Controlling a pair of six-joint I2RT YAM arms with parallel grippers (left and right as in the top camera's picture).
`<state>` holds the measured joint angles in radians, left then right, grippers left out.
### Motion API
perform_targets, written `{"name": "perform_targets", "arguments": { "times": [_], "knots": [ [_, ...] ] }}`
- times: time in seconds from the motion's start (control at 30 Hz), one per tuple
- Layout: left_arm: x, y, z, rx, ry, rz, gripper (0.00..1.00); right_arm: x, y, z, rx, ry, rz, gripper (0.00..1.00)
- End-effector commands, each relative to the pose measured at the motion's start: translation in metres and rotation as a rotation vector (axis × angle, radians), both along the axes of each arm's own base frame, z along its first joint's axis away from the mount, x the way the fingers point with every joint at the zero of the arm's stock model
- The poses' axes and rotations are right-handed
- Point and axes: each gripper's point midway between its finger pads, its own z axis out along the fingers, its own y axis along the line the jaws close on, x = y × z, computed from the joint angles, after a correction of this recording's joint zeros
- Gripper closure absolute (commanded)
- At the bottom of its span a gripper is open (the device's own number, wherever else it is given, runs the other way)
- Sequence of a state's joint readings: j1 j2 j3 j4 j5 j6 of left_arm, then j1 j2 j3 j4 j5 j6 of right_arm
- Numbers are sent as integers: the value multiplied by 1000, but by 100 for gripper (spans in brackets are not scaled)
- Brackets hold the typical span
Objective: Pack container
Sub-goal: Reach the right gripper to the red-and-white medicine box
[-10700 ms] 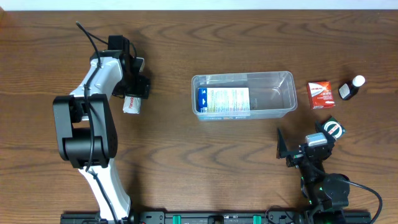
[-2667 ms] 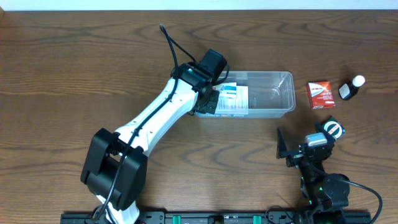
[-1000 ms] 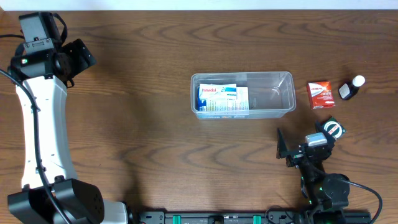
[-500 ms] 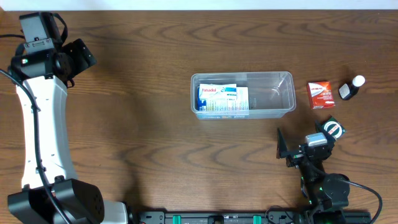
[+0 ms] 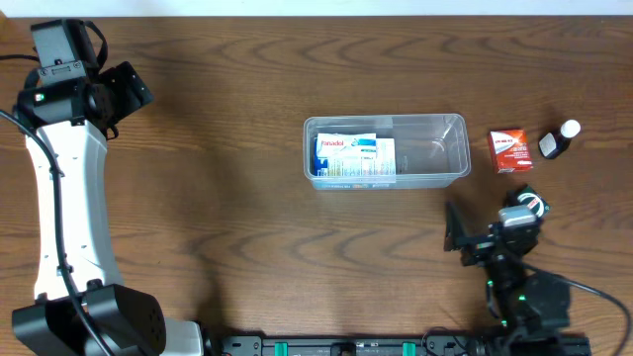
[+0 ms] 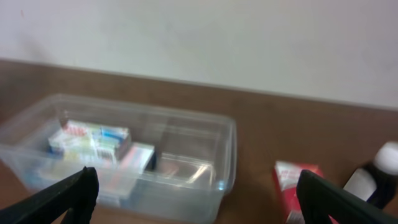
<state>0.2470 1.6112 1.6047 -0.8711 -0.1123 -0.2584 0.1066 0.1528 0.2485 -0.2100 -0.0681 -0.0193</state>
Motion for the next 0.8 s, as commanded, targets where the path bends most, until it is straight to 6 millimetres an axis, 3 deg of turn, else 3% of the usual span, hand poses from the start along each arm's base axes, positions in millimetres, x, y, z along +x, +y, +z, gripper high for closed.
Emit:
{"name": "perform_targets", "arguments": {
  "times": [0.0,0.07,0.17,0.4,0.53,0.77],
  "knots": [
    [-1,4,1,15,5,7,2,7,-7,53,-60,-17,-31,1],
    [-1,4,1,15,5,7,2,18,-8,67,-96,53,-31,1],
    [-1,4,1,15,5,7,2,39,-19,68,-153,239,-57,1],
    [-1,4,1,15,5,7,2,75,-72,30,-146,784,-114,1],
    [-1,4,1,15,5,7,2,97,-96,14,-90,913,-161,1],
    [-1,4,1,15,5,7,2,123,-106,-21,-143,982,-118,1]
  ]
}}
